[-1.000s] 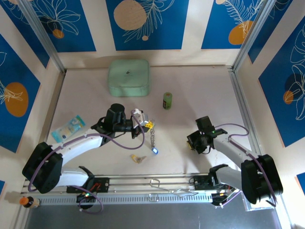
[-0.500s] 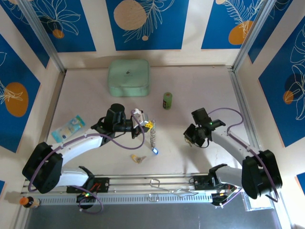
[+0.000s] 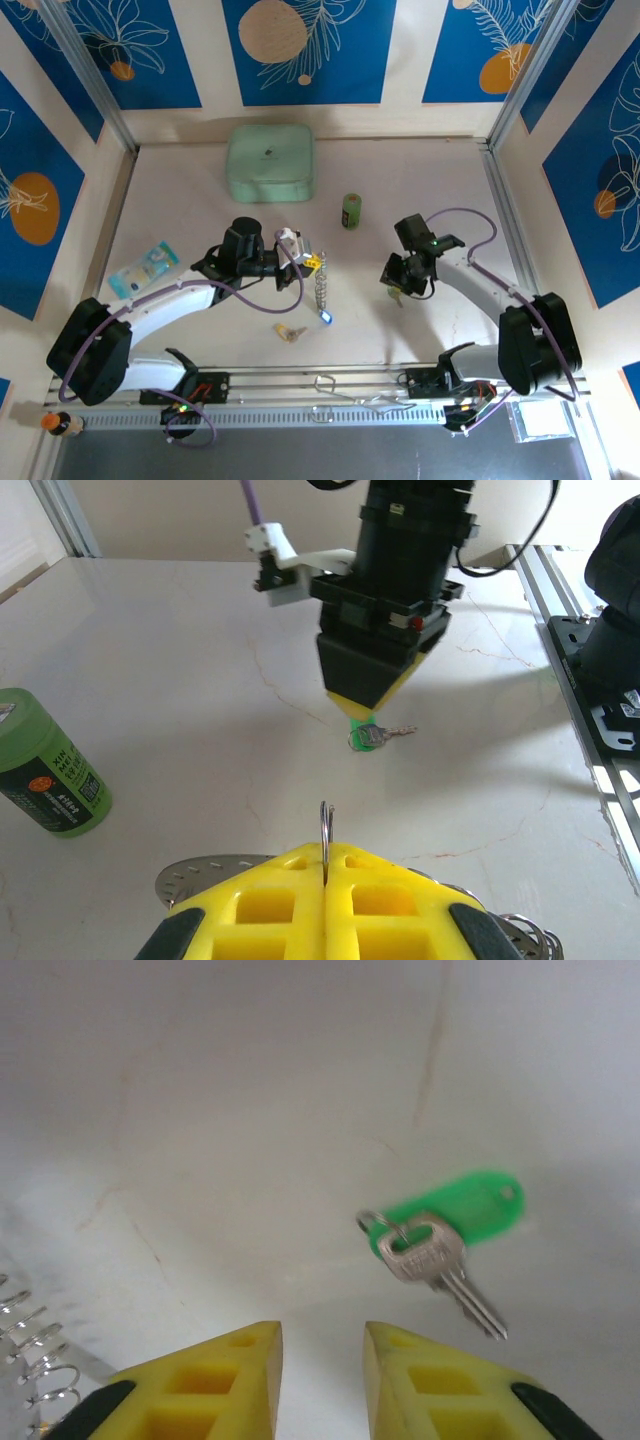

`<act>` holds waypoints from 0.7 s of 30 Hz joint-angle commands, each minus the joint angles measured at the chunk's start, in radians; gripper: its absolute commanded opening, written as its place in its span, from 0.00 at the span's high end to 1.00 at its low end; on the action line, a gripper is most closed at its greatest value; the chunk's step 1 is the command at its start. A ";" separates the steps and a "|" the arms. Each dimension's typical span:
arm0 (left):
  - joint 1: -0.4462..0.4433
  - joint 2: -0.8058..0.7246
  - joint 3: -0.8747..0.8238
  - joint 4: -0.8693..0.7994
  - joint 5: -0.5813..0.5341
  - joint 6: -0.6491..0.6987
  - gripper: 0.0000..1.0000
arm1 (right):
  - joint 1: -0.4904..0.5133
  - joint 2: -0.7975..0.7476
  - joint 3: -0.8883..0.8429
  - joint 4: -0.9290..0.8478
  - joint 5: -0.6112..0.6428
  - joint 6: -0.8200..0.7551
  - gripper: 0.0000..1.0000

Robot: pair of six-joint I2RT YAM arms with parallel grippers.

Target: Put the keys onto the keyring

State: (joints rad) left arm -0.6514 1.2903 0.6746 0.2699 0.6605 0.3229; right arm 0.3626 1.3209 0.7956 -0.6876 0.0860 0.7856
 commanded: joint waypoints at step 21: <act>-0.011 -0.017 0.003 0.014 0.016 0.025 1.00 | 0.041 0.383 0.220 -0.188 0.122 -0.408 0.61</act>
State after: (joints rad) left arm -0.6518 1.2903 0.6746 0.2695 0.6605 0.3229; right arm 0.3904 1.6840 0.9848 -0.8265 0.1848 0.3946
